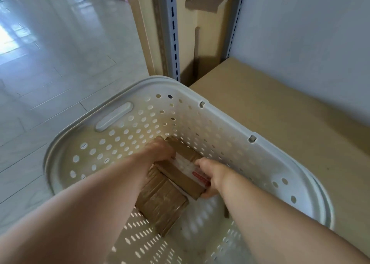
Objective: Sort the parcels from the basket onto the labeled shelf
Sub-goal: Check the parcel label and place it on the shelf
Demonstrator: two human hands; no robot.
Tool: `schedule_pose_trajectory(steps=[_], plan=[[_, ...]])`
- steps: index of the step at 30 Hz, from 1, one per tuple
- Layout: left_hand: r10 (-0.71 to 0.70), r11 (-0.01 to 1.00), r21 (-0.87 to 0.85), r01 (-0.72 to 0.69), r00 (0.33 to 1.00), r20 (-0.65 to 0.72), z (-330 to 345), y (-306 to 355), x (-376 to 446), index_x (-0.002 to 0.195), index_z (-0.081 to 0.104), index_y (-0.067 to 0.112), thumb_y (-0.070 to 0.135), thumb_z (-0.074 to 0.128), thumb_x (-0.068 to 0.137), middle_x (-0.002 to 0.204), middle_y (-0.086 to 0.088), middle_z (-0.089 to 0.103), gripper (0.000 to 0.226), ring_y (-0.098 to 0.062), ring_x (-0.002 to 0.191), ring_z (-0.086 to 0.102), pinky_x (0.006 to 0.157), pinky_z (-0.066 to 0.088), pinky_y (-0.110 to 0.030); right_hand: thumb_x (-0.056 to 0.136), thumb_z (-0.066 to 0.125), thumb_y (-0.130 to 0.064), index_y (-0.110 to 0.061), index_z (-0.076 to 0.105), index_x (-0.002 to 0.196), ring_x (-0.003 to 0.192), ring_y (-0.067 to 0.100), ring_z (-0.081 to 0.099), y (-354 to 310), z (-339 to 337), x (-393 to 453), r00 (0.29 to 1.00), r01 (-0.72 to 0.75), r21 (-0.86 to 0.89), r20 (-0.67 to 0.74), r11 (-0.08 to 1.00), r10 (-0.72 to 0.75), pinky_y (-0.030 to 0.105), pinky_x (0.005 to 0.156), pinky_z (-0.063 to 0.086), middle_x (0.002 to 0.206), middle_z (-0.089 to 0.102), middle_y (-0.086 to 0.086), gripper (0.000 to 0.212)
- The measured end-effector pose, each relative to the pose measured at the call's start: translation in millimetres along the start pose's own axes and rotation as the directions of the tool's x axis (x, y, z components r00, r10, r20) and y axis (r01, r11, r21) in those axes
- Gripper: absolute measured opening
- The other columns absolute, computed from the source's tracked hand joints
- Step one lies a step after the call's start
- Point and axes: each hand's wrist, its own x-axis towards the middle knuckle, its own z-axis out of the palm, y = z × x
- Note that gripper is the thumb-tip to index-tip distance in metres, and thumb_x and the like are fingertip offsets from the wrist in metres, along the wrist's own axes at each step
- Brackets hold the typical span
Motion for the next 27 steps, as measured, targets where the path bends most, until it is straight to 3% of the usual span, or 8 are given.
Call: schedule_pose_trajectory(steps=[6,9,11,13,15,19,23,27], plan=[[0.031,0.990,-0.128,-0.055,0.983,-0.183,-49,8,-78,0.151,0.033,0.007,0.027,0.056,0.096,0.134,-0.014,0.056,0.063,-0.032,0.119,0.057,0.085,0.048,-0.037,0.099,0.053,-0.022,-0.011,0.055,0.071,0.081,0.029,0.063,-10,-3,-94,0.989,0.143,-0.023,-0.027,0.989,-0.144,0.044,0.102,0.052,0.072,0.059,0.008,0.030],[0.117,0.967,-0.187,-0.175,0.951,-0.287,-75,5,-137,0.141,0.044,0.009,0.028,0.063,0.095,0.097,0.001,0.055,0.053,-0.022,0.096,0.054,0.073,0.045,-0.031,0.099,0.054,-0.018,-0.014,0.052,0.070,0.070,0.021,0.060,-5,-11,-157,0.967,0.244,-0.062,-0.066,0.968,-0.248,0.035,0.075,0.055,0.070,0.056,0.003,0.030],[0.163,0.945,-0.211,-0.250,0.918,-0.361,-88,2,-178,0.139,0.046,0.012,0.034,0.067,0.093,0.100,0.001,0.055,0.055,-0.016,0.086,0.053,0.058,0.041,-0.024,0.100,0.055,-0.017,-0.015,0.051,0.071,0.061,0.016,0.054,3,-20,-199,0.948,0.306,-0.090,-0.069,0.948,-0.312,0.029,0.056,0.046,0.072,0.053,0.002,0.029],[0.184,0.890,-0.312,-0.333,0.888,-0.422,-98,0,-216,0.138,0.045,0.015,0.038,0.071,0.092,0.113,-0.003,0.060,0.058,-0.013,0.080,0.057,0.049,0.038,-0.022,0.101,0.055,-0.015,-0.013,0.053,0.076,0.062,0.016,0.053,13,-32,-235,0.908,0.404,-0.066,-0.088,0.912,-0.409,0.030,0.054,0.046,0.076,0.054,0.005,0.026],[0.208,0.800,-0.422,-0.426,0.858,-0.470,-99,-1,-253,0.131,0.048,0.018,0.039,0.075,0.091,0.116,-0.002,0.061,0.053,-0.009,0.077,0.059,0.048,0.042,-0.018,0.100,0.060,-0.016,-0.010,0.056,0.097,0.067,0.018,0.056,25,-43,-259,0.827,0.525,-0.107,-0.169,0.844,-0.536,0.028,0.054,0.048,0.089,0.058,0.008,0.008],[0.212,0.605,-0.584,-0.541,0.816,-0.537,-66,-4,-309,0.125,0.050,0.022,0.040,0.078,0.088,0.125,-0.003,0.059,0.051,-0.020,0.103,0.064,0.080,0.059,-0.033,0.096,0.065,-0.032,-0.019,0.048,0.129,0.099,0.022,0.059,66,-68,-287,0.493,0.673,-0.387,-0.400,0.630,-0.772,0.033,0.079,0.051,0.115,0.060,-0.001,0.040],[0.182,0.545,-0.626,-0.557,0.808,-0.560,-47,27,-339,0.123,0.050,0.028,0.044,0.074,0.089,0.126,0.000,0.059,0.045,-0.023,0.112,0.061,0.098,0.055,-0.047,0.094,0.066,-0.041,-0.021,0.047,0.145,0.123,0.025,0.060,98,-96,-309,0.400,0.735,-0.316,-0.512,0.600,-0.760,0.037,0.099,0.048,0.135,0.062,0.001,0.058],[0.279,0.500,-0.554,-0.666,0.729,-0.625,-24,83,-370,0.123,0.052,0.028,0.045,0.072,0.091,0.119,0.003,0.064,0.041,-0.020,0.106,0.064,0.094,0.055,-0.041,0.097,0.060,-0.040,-0.021,0.042,0.146,0.117,0.026,0.056,126,-143,-325,0.306,0.756,-0.285,-0.642,0.590,-0.702,0.040,0.100,0.048,0.130,0.055,0.007,0.056]])
